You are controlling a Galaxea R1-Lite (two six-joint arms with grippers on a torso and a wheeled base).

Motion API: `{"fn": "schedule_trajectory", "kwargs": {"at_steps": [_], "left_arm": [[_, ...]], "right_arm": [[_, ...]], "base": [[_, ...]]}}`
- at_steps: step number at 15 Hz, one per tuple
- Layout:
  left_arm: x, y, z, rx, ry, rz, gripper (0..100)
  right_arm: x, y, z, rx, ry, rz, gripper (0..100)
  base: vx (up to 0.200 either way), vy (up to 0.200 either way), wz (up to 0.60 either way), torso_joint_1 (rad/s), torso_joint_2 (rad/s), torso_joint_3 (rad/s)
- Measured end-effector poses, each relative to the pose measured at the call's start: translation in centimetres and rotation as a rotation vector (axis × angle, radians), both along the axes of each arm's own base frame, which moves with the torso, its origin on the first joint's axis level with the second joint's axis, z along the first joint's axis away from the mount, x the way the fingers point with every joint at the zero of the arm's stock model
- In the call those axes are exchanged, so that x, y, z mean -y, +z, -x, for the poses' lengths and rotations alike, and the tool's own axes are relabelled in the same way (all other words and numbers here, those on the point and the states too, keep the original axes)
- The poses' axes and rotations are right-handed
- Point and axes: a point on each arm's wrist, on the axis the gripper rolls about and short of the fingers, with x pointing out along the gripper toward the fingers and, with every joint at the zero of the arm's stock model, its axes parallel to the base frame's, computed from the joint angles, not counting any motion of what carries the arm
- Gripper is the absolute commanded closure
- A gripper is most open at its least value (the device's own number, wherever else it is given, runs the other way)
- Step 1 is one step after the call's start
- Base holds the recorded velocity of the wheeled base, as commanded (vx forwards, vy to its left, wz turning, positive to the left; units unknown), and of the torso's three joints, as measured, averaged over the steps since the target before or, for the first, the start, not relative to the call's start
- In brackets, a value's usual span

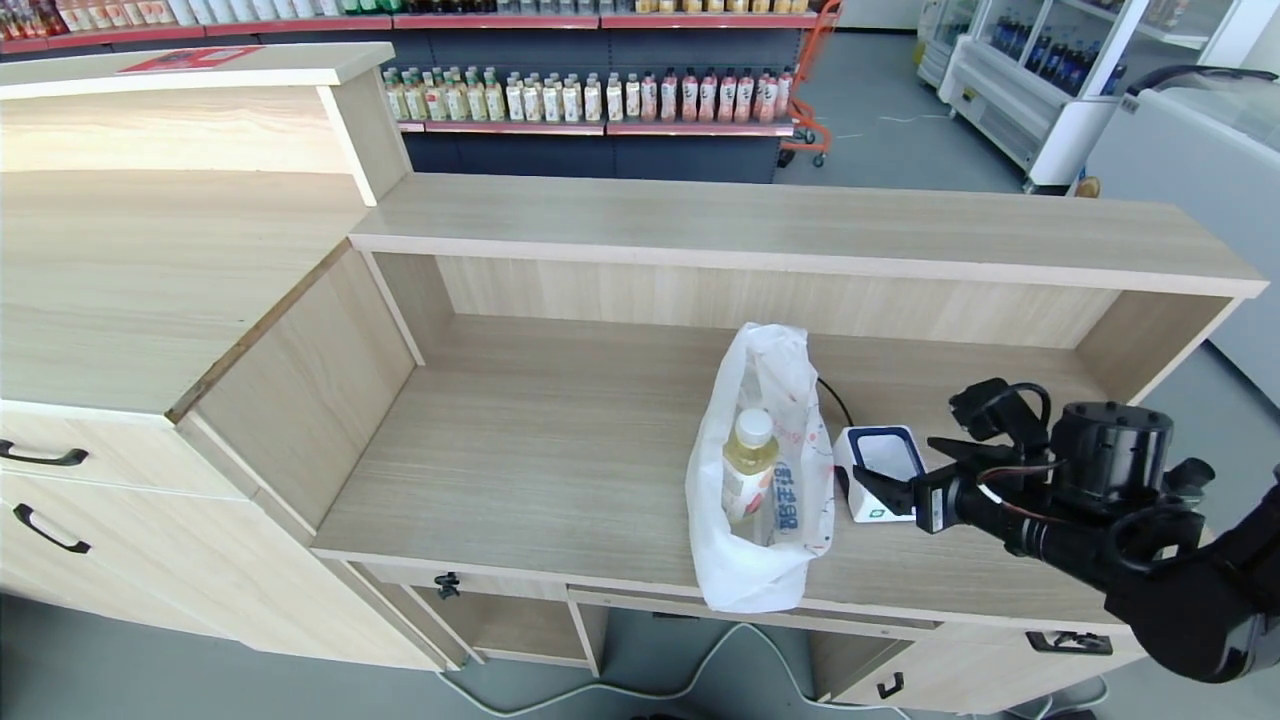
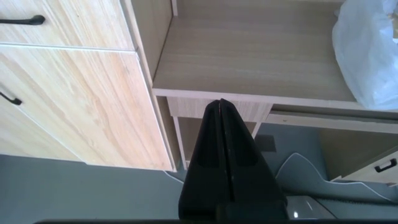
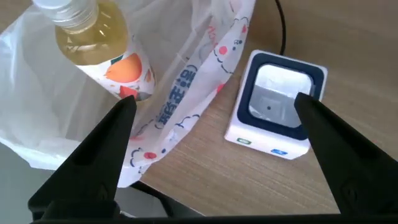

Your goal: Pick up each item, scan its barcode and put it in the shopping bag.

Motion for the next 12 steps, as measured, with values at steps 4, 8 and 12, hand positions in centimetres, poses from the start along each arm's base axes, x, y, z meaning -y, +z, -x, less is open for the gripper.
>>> {"fn": "schedule_trajectory", "kwargs": {"at_steps": [4, 8, 12], "left_arm": [[0.0, 0.0, 0.0, 0.000, -0.001, -0.001, 100], [0.0, 0.0, 0.0, -0.001, 0.000, -0.001, 100], [0.0, 0.0, 0.0, -0.001, 0.000, -0.001, 100]], "right_arm": [[3.6, 2.1, 0.1, 0.073, -0.116, 0.006, 0], [6.0, 2.5, 0.9, 0.078, -0.200, 0.000, 0], [6.4, 1.6, 2.9, 0.026, -0.220, 0.007, 0]], "base": [[0.000, -0.200, 0.00, 0.002, 0.00, 0.004], [0.000, -0.200, 0.00, 0.002, 0.00, 0.001], [0.000, -0.200, 0.00, 0.001, 0.00, 0.002]]}}
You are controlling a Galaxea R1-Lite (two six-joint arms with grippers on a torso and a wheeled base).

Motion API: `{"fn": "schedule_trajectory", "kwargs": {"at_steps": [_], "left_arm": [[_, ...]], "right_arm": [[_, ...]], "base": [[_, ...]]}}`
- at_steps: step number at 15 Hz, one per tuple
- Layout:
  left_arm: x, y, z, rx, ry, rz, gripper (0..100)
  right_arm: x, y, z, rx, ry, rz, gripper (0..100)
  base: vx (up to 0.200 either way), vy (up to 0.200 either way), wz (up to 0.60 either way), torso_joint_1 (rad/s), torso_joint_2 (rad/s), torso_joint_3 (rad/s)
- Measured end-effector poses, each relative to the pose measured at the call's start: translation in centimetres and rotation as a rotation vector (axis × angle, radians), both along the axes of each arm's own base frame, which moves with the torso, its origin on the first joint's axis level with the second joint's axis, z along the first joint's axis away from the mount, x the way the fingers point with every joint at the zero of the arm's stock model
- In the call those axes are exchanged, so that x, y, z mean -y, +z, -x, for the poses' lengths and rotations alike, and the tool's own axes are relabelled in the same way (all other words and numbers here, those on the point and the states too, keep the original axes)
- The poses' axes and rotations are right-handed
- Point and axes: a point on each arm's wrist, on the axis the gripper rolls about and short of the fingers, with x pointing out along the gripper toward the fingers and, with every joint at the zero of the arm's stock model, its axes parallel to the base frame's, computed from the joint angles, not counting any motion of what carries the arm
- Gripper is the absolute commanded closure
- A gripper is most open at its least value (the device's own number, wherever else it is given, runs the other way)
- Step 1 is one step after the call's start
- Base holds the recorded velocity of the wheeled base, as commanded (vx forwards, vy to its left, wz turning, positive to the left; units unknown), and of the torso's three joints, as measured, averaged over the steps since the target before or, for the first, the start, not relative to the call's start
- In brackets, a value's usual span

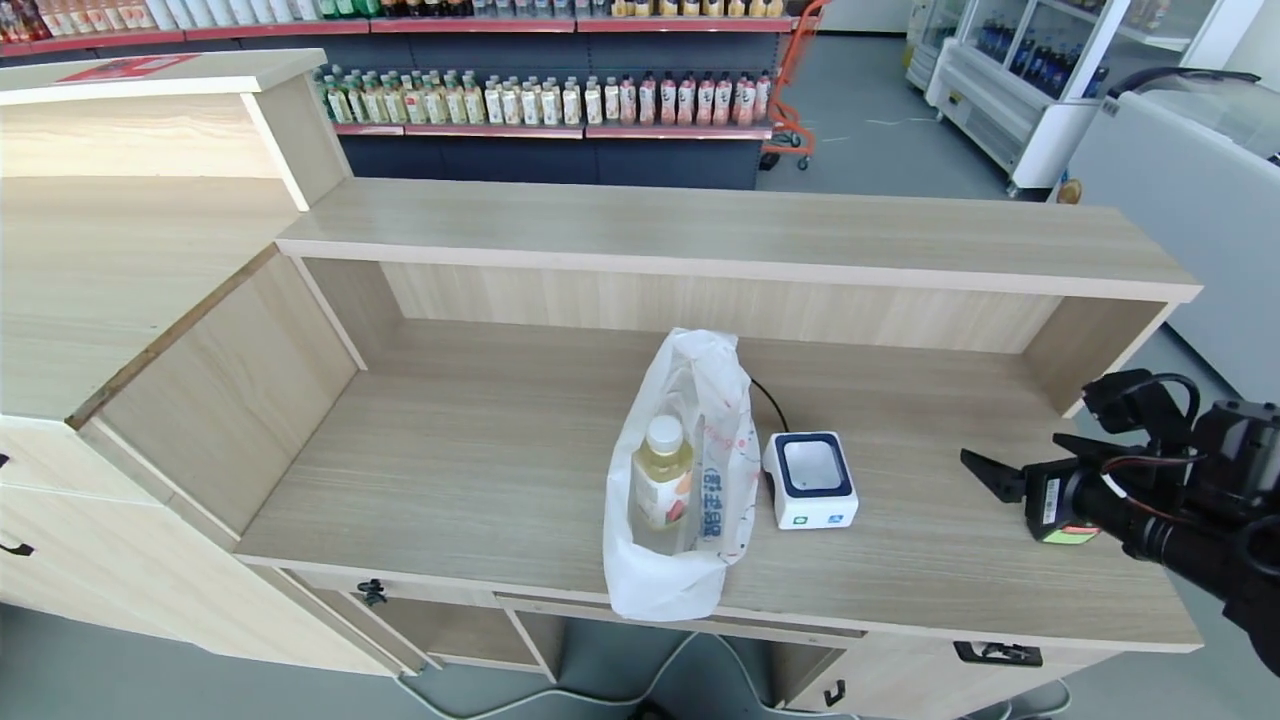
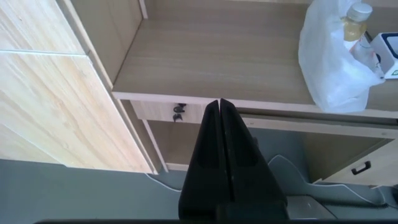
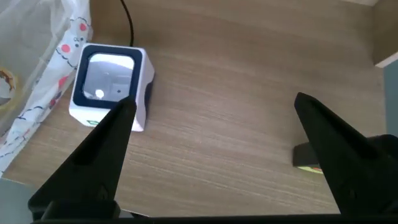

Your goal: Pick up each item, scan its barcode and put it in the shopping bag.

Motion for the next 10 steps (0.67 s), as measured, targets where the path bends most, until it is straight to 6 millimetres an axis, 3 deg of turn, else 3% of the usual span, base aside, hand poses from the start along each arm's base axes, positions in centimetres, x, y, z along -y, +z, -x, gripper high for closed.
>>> {"fn": "schedule_trajectory", "kwargs": {"at_steps": [10], "left_arm": [[0.0, 0.0, 0.0, 0.000, 0.000, -0.003, 100]], "right_arm": [[0.0, -1.3, 2.4, -0.069, -0.038, 0.028, 0]], "base": [[0.000, -0.200, 0.00, 0.000, 0.00, 0.003]]}}
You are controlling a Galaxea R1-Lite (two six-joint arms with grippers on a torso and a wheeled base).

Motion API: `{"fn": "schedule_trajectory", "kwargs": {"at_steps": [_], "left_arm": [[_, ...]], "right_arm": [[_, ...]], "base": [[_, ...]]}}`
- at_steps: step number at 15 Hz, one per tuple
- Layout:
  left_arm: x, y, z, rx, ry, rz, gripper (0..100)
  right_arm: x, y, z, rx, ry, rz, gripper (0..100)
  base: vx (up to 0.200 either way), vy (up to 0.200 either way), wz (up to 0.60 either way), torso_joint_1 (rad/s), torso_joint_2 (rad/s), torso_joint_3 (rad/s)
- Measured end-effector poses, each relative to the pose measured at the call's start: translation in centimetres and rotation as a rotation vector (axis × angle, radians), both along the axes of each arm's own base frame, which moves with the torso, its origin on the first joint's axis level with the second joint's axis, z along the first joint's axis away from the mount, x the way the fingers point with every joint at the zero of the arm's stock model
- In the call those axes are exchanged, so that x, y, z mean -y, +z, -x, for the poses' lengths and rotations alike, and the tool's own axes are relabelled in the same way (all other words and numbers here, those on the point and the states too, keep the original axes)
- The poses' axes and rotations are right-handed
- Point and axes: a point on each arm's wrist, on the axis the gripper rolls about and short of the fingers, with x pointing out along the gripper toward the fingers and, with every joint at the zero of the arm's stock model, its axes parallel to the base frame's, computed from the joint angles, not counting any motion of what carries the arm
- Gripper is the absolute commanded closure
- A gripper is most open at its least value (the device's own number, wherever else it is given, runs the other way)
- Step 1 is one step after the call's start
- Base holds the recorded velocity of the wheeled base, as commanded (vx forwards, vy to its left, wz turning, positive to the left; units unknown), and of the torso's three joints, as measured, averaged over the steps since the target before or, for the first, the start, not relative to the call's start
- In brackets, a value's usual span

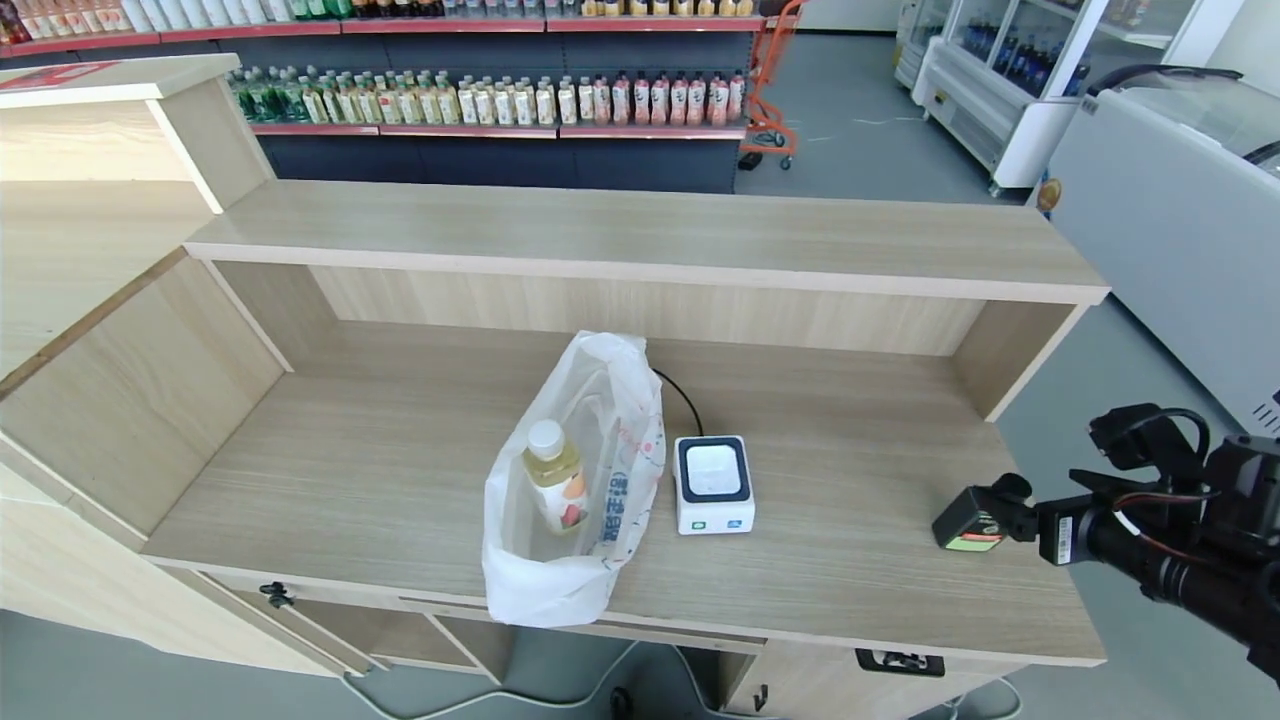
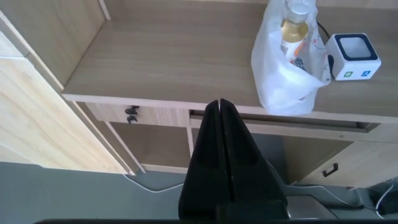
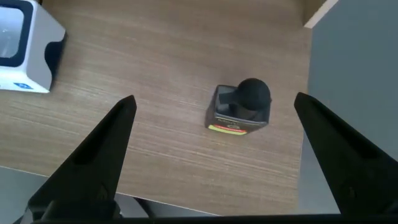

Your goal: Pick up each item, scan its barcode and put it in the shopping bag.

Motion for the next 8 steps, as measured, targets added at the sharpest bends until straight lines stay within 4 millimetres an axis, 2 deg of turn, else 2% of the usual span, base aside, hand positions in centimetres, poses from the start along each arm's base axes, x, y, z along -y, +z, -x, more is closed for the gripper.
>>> {"fn": "schedule_trajectory", "kwargs": {"at_steps": [6, 8], "left_arm": [[0.0, 0.0, 0.0, 0.000, 0.000, 0.001, 100], [0.0, 0.0, 0.0, 0.000, 0.000, 0.003, 100]], "right_arm": [[-0.2, -0.7, 1.6, -0.017, 0.007, 0.018, 0], [-0.2, -0.8, 1.8, -0.022, 0.016, 0.047, 0]], "base": [[0.000, -0.200, 0.00, 0.002, 0.00, 0.002], [0.000, 0.000, 0.00, 0.000, 0.00, 0.000]]}}
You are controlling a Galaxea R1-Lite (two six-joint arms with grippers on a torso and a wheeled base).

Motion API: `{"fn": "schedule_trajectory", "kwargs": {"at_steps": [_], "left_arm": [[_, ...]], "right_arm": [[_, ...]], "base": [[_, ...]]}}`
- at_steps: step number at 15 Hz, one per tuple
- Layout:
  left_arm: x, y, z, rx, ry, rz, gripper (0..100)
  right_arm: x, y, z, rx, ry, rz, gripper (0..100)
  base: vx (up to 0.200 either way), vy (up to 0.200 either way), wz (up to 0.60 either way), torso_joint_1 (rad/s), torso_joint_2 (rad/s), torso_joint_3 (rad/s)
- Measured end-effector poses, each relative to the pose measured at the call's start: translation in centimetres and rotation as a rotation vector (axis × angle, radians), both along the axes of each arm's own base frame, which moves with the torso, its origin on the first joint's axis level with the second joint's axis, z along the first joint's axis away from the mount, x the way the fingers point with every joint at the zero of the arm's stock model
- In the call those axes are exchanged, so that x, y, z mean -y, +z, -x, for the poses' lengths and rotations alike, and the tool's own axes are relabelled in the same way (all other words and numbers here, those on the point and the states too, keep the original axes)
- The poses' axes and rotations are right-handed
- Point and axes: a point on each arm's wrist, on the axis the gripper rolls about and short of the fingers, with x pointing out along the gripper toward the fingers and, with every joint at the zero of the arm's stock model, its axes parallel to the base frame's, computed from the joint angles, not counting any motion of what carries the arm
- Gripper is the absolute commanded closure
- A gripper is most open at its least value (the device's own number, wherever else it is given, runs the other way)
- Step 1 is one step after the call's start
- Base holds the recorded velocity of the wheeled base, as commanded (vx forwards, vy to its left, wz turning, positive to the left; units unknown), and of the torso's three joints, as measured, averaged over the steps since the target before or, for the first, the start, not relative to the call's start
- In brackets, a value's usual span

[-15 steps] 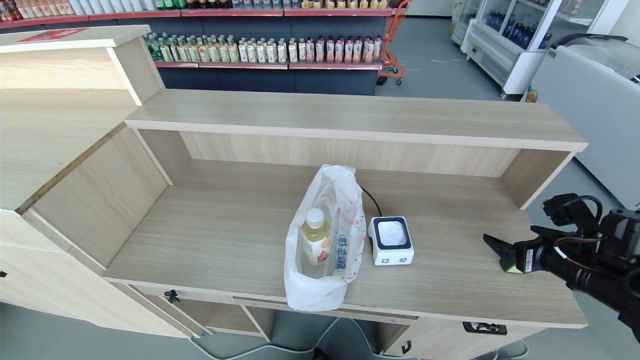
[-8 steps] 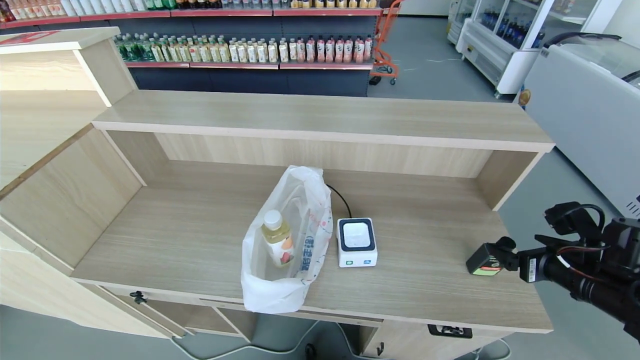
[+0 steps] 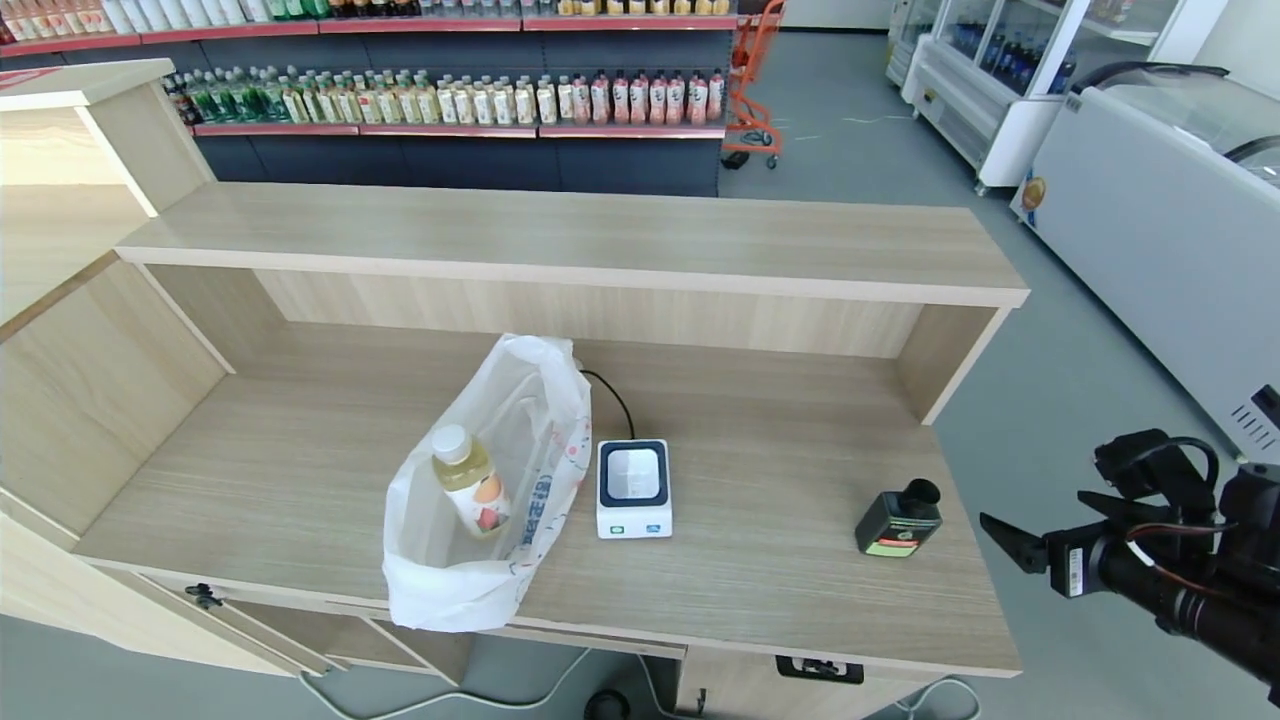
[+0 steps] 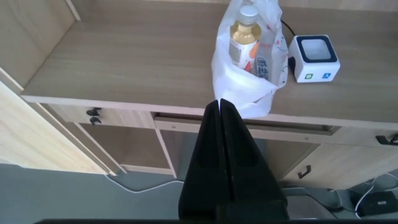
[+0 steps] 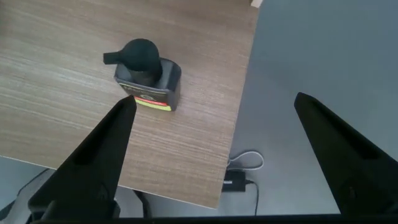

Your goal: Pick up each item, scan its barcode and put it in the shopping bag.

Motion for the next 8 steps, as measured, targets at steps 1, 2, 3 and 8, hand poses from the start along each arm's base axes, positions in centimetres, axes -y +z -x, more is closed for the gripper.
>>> {"fn": "schedule_trajectory", "kwargs": {"at_steps": [1, 2, 3, 8], "left_arm": [[0.0, 0.0, 0.0, 0.000, 0.000, 0.000, 100], [0.0, 0.0, 0.0, 0.000, 0.000, 0.000, 100], [0.0, 0.0, 0.0, 0.000, 0.000, 0.000, 100], [0.0, 0.0, 0.0, 0.000, 0.000, 0.001, 100]], "right_arm": [[0.0, -0.1, 0.2, -0.006, 0.006, 0.022, 0], [0.1, -0.4, 0.7, -0.022, 0.016, 0.069, 0], [0.2, -0.6, 1.0, -0.034, 0.028, 0.115, 0], [1.2, -2.0, 1.2, -0.098, 0.057, 0.288, 0]], "base": [[0.000, 0.000, 0.00, 0.000, 0.00, 0.000], [0.000, 0.000, 0.00, 0.000, 0.00, 0.000], [0.000, 0.000, 0.00, 0.000, 0.00, 0.000], [0.000, 0.000, 0.00, 0.000, 0.00, 0.000]]}}
